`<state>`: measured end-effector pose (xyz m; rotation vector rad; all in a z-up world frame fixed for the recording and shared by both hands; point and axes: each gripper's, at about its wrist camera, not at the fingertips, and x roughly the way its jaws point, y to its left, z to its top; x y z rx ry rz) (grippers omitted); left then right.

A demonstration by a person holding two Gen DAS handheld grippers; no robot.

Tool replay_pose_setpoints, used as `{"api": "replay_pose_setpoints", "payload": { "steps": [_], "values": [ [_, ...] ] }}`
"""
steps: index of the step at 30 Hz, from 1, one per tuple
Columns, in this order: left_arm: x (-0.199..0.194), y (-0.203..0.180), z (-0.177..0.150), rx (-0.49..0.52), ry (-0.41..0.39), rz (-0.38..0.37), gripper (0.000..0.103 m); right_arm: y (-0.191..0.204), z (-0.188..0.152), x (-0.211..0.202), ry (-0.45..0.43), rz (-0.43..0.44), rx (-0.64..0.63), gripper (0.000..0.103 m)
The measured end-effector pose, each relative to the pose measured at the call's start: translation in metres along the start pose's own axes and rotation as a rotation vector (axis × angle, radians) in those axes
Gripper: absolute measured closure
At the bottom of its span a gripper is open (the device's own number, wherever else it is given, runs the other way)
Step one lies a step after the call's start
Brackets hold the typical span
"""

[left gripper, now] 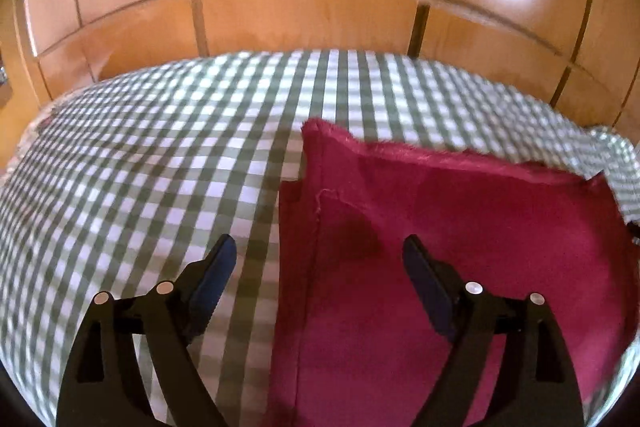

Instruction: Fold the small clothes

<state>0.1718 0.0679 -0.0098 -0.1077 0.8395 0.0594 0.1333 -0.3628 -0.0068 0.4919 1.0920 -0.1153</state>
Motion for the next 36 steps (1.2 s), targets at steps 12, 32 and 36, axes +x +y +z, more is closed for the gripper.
{"api": "replay_pose_setpoints", "payload": {
  "steps": [12, 32, 36],
  "values": [
    [-0.050, -0.030, -0.051, 0.033, 0.014, -0.127, 0.023, -0.007, -0.060, -0.015, 0.066, 0.148, 0.046, 0.035],
    [-0.044, 0.007, -0.050, -0.111, 0.108, -0.336, 0.050, 0.183, -0.049, -0.065, 0.061, 0.438, -0.246, 0.082],
    [-0.055, 0.036, -0.044, -0.187, 0.097, -0.362, 0.049, 0.246, -0.071, -0.050, 0.110, 0.498, -0.353, 0.083]
  ]
}}
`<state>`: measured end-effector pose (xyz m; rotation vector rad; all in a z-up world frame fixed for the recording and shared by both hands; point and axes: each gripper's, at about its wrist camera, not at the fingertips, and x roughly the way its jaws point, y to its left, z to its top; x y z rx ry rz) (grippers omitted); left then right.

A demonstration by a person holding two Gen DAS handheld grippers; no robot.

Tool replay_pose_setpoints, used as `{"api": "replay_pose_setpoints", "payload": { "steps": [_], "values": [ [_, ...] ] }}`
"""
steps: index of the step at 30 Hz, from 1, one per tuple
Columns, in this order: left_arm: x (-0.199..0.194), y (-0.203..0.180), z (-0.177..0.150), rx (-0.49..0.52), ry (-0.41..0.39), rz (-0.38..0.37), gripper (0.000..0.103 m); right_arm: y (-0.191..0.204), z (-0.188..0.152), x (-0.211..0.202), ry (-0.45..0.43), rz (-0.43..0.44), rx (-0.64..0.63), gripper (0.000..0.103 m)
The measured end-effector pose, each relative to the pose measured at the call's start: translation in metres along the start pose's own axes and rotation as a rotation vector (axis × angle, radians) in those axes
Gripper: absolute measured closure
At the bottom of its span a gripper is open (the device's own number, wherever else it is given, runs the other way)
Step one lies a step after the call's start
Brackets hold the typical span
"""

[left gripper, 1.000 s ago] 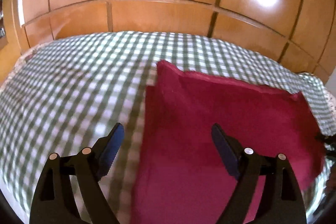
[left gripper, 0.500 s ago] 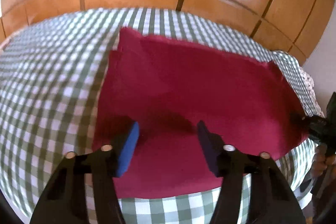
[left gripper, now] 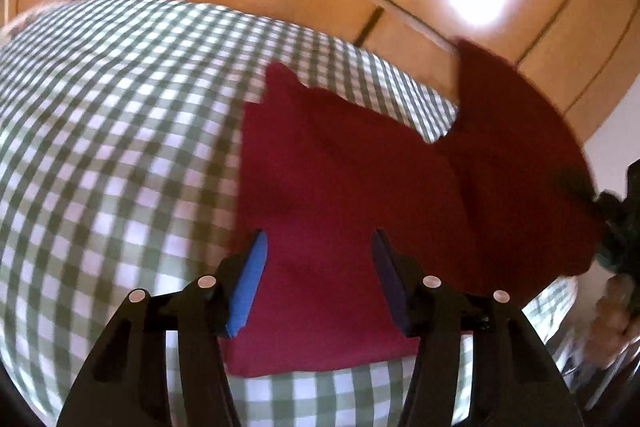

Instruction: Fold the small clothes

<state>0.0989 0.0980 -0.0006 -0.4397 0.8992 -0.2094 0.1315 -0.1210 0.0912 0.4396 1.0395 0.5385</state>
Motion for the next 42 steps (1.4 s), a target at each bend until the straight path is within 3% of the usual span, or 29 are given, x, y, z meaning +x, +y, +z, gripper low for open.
{"api": "replay_pose_setpoints", "payload": {
  "steps": [3, 5, 8, 10, 12, 14, 17, 22, 26, 32, 33, 35, 37, 42],
  "values": [
    [-0.016, 0.022, 0.006, -0.074, -0.016, -0.054, 0.049, 0.026, -0.014, 0.043, 0.091, 0.014, -0.065, 0.084],
    [-0.024, 0.035, 0.009, -0.127, -0.025, -0.099, 0.040, 0.037, -0.026, 0.071, 0.153, 0.010, -0.093, 0.084],
    [-0.029, 0.044, 0.012, -0.160, -0.027, -0.151, 0.037, 0.044, -0.043, 0.091, 0.200, -0.022, -0.147, 0.084],
    [-0.029, 0.044, 0.015, -0.169, -0.026, -0.173, 0.030, 0.045, -0.048, 0.095, 0.211, -0.029, -0.174, 0.083],
    [-0.025, 0.041, 0.020, -0.184, -0.018, -0.213, 0.030, 0.043, -0.049, 0.090, 0.203, -0.005, -0.172, 0.076],
    [-0.019, 0.038, 0.025, -0.196, 0.001, -0.254, 0.027, 0.037, -0.050, 0.076, 0.195, 0.062, -0.148, 0.062],
    [-0.007, 0.035, 0.030, -0.230, 0.050, -0.295, 0.026, 0.030, -0.056, 0.047, 0.169, 0.122, -0.131, 0.054],
    [0.013, 0.030, 0.041, -0.240, 0.114, -0.309, 0.021, -0.022, -0.079, -0.010, 0.101, 0.028, -0.032, 0.056],
    [0.030, 0.023, 0.049, -0.241, 0.166, -0.302, 0.021, -0.061, -0.095, -0.024, 0.083, -0.044, 0.074, 0.058],
    [0.042, 0.002, 0.064, -0.187, 0.212, -0.244, 0.021, -0.049, -0.091, -0.008, 0.083, -0.063, 0.014, 0.059],
    [0.043, -0.002, 0.066, -0.165, 0.221, -0.229, 0.023, -0.043, -0.089, -0.003, 0.084, -0.060, -0.010, 0.059],
    [0.047, -0.014, 0.068, -0.109, 0.233, -0.187, 0.041, -0.034, -0.087, 0.008, 0.093, -0.049, -0.032, 0.059],
    [0.051, -0.024, 0.067, -0.029, 0.235, -0.108, 0.081, -0.030, -0.087, 0.018, 0.106, -0.057, -0.053, 0.058],
    [0.032, -0.023, 0.066, 0.040, 0.140, -0.056, 0.086, -0.013, -0.093, 0.023, 0.114, -0.040, -0.081, 0.058]
  ]
}}
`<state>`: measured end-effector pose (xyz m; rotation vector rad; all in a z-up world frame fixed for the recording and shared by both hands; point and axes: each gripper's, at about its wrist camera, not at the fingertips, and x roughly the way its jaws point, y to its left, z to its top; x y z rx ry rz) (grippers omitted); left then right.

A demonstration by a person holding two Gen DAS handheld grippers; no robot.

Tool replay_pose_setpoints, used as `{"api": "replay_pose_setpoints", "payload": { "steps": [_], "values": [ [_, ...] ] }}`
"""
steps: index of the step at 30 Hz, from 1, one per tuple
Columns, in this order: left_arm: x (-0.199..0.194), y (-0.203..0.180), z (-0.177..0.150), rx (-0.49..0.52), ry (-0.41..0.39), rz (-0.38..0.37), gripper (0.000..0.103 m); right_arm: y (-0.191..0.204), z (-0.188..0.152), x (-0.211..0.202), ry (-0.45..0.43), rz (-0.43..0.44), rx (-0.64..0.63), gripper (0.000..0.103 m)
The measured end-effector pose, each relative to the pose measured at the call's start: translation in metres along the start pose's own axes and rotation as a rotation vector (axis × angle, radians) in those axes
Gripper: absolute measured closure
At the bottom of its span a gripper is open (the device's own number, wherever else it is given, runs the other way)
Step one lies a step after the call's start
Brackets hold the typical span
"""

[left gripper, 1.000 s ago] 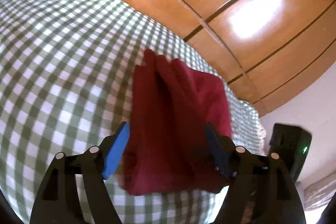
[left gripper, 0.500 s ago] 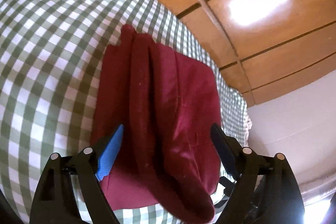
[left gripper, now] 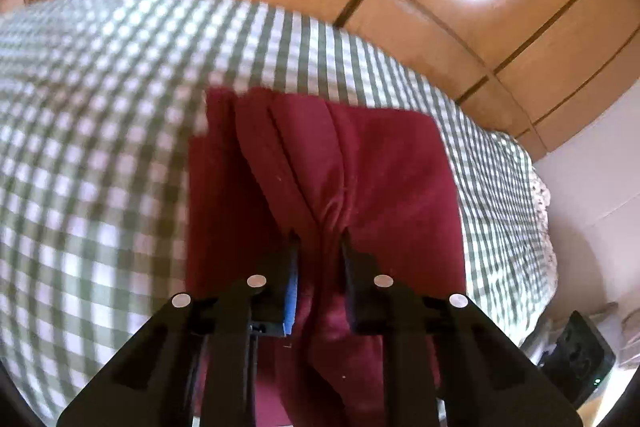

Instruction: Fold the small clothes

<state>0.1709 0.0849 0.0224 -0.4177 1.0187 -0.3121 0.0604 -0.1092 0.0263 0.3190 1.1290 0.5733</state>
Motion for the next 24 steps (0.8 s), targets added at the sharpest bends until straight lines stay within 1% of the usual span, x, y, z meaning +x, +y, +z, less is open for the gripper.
{"api": "replay_pose_setpoints", "payload": {
  "steps": [2, 3, 5, 6, 8, 9, 10, 12, 14, 15, 17, 18, 19, 21, 24],
  "values": [
    [-0.015, 0.008, -0.001, -0.004, -0.032, -0.019, 0.086, 0.004, 0.001, 0.003, 0.003, 0.013, -0.005, 0.058],
    [-0.022, 0.013, -0.004, 0.002, -0.044, -0.007, 0.086, 0.008, 0.000, 0.006, 0.011, 0.025, -0.012, 0.058],
    [-0.022, 0.023, -0.008, 0.004, -0.034, 0.038, 0.086, 0.014, 0.000, 0.016, 0.025, 0.034, -0.009, 0.058],
    [-0.017, 0.032, -0.011, -0.012, -0.016, 0.074, 0.085, 0.018, 0.000, 0.025, 0.040, 0.041, -0.012, 0.058],
    [-0.007, 0.047, -0.018, -0.023, 0.014, 0.155, 0.076, 0.026, -0.002, 0.033, 0.058, 0.046, -0.022, 0.058],
    [-0.006, 0.054, -0.022, -0.039, 0.007, 0.200, 0.057, 0.029, -0.005, 0.038, 0.068, 0.040, -0.033, 0.058],
    [-0.011, 0.058, -0.025, -0.053, -0.011, 0.214, 0.048, 0.031, -0.006, 0.041, 0.070, 0.032, -0.043, 0.057],
    [-0.027, 0.059, -0.027, -0.093, -0.066, 0.220, 0.048, 0.032, -0.005, 0.040, 0.066, 0.035, -0.044, 0.057],
    [-0.044, 0.054, -0.030, -0.087, -0.131, 0.236, 0.048, 0.030, -0.003, 0.038, 0.066, 0.042, -0.035, 0.057],
    [-0.057, 0.045, -0.033, -0.064, -0.181, 0.222, 0.048, 0.028, -0.002, 0.035, 0.064, 0.048, -0.029, 0.057],
    [-0.069, 0.028, -0.039, -0.008, -0.233, 0.177, 0.048, 0.026, -0.003, 0.024, 0.060, 0.067, -0.028, 0.058],
    [-0.074, 0.019, -0.043, 0.032, -0.254, 0.170, 0.048, 0.023, -0.001, 0.015, 0.047, 0.081, -0.020, 0.058],
    [-0.074, 0.008, -0.046, 0.078, -0.274, 0.180, 0.048, 0.018, -0.001, 0.007, 0.038, 0.081, -0.012, 0.058],
    [-0.065, -0.008, -0.050, 0.133, -0.273, 0.183, 0.048, 0.004, 0.004, -0.006, 0.010, 0.054, 0.020, 0.058],
    [-0.043, -0.015, -0.049, 0.143, -0.234, 0.187, 0.048, -0.014, 0.025, -0.014, -0.030, 0.001, 0.061, 0.059]
  ]
}}
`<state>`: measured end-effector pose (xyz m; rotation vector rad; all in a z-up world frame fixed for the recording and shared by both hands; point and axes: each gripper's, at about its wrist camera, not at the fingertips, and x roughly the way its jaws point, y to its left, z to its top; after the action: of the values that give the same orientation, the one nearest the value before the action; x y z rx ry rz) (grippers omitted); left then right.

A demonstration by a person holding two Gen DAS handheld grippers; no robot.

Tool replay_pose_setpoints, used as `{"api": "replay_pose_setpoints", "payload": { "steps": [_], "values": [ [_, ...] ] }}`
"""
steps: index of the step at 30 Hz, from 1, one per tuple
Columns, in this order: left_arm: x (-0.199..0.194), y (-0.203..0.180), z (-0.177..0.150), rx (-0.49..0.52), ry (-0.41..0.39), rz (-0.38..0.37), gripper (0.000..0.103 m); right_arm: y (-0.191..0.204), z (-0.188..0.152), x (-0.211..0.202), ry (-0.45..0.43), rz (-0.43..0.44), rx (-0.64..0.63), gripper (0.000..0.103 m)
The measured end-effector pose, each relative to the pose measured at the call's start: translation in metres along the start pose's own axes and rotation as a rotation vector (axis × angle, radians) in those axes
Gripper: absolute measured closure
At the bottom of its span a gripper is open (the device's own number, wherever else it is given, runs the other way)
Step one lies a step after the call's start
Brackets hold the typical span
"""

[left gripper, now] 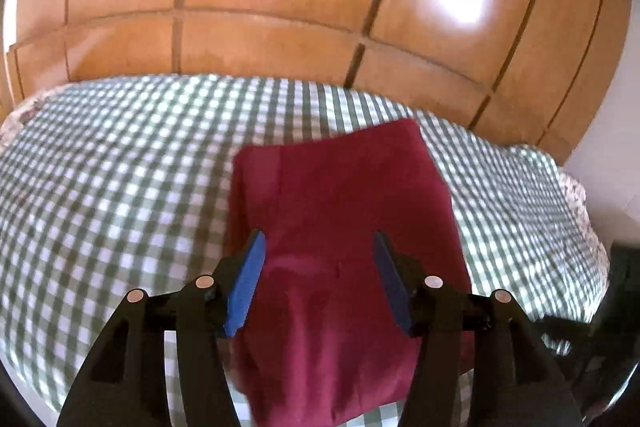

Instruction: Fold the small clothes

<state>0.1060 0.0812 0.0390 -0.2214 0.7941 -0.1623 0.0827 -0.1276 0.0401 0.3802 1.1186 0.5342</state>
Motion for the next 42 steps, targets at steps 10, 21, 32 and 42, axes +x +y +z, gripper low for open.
{"api": "replay_pose_setpoints", "payload": {
  "steps": [10, 21, 32, 42],
  "values": [
    [0.029, 0.006, -0.019, 0.011, 0.082, 0.080, 0.048, 0.024, 0.107, 0.059, 0.002, -0.044, -0.075, 0.061],
    [0.035, 0.012, -0.027, -0.002, 0.099, 0.102, 0.048, 0.014, 0.114, 0.154, 0.082, -0.192, -0.159, 0.049],
    [0.019, 0.009, -0.032, -0.020, 0.074, 0.134, 0.045, 0.018, 0.088, 0.072, -0.039, -0.106, -0.088, 0.029],
    [0.009, 0.011, -0.041, -0.035, 0.064, 0.151, 0.036, -0.008, 0.023, 0.053, 0.015, -0.094, 0.033, 0.024]
  ]
}}
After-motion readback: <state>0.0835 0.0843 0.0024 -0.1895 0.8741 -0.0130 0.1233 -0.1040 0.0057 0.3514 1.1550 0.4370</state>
